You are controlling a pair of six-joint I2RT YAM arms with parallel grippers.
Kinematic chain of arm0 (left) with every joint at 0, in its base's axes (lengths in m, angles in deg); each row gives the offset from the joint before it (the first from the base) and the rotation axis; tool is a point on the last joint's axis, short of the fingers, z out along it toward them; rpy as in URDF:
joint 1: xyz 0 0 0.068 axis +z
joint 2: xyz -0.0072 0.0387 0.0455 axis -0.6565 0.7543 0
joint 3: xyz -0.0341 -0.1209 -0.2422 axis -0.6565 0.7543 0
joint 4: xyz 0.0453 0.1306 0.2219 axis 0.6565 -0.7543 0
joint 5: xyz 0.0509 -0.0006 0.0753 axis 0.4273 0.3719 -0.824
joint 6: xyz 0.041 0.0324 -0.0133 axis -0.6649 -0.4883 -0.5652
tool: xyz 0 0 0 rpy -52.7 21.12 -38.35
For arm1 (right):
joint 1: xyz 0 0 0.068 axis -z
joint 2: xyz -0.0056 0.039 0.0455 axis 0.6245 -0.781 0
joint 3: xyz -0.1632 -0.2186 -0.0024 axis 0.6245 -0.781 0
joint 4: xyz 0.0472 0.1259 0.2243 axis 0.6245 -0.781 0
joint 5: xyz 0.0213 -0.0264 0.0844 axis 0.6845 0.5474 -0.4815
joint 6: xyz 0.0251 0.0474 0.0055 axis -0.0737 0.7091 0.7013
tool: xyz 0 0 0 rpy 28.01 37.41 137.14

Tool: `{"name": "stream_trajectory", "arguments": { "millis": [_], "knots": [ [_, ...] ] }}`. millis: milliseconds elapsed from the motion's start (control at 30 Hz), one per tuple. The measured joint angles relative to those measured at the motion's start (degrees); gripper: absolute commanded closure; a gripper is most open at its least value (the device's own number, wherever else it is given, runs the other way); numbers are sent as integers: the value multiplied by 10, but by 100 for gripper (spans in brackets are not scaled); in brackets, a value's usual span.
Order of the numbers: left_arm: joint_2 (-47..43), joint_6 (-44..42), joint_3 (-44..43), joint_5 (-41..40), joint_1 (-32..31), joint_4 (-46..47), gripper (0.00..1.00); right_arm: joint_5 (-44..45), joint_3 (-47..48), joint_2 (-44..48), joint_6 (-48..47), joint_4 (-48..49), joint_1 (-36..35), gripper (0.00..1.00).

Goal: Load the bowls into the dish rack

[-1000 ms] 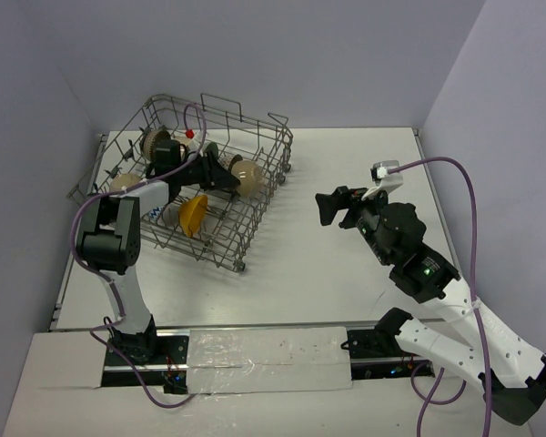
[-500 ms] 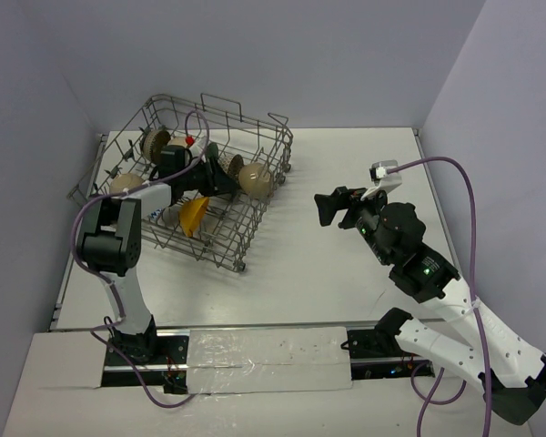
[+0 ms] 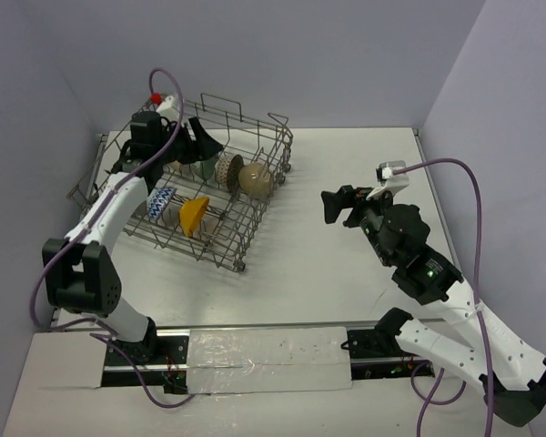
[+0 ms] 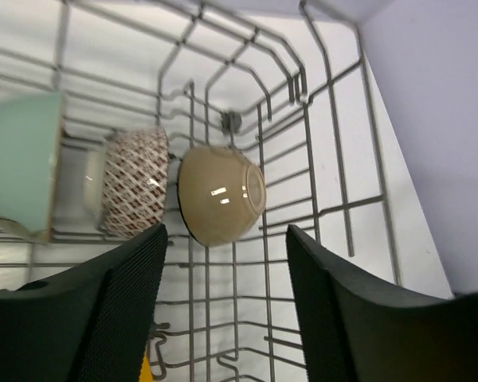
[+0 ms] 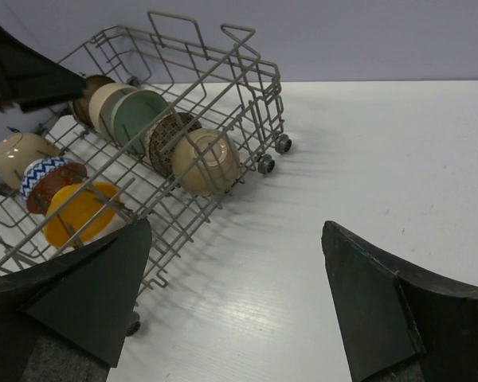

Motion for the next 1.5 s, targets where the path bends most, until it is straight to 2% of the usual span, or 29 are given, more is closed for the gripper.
{"name": "stream_trajectory", "arguments": {
  "millis": [67, 167, 267, 533, 767, 1033, 1267, 1500],
  "knots": [
    [-33, -13, -16, -39, 0, -24, 25, 10, 3, 3, -3, -4, 0, 5],
    [-91, -34, -31, -106, 0, -63, 10, 35, 16, 8, -8, -17, 0, 4],
    [-161, -54, -33, -182, 0, -94, 1, 65, 33, 21, -16, -29, 0, 3],
    [-410, -118, -1, -349, 0, -120, 1, 154, 75, 71, -43, -53, 0, 1],
    [-541, -134, 50, -440, 0, -158, 1, 210, 86, 99, -75, -62, 0, 0],
    [-637, -134, 93, -488, 0, -222, 1, 223, 78, 156, -96, -60, 0, 0],
    [-708, -123, 145, -493, 0, -226, 1, 233, 60, 218, -114, -33, 0, 3],
    [-708, -111, 163, -494, 0, -232, 1, 238, 44, 232, -118, -27, 0, 3]
  ]
}}
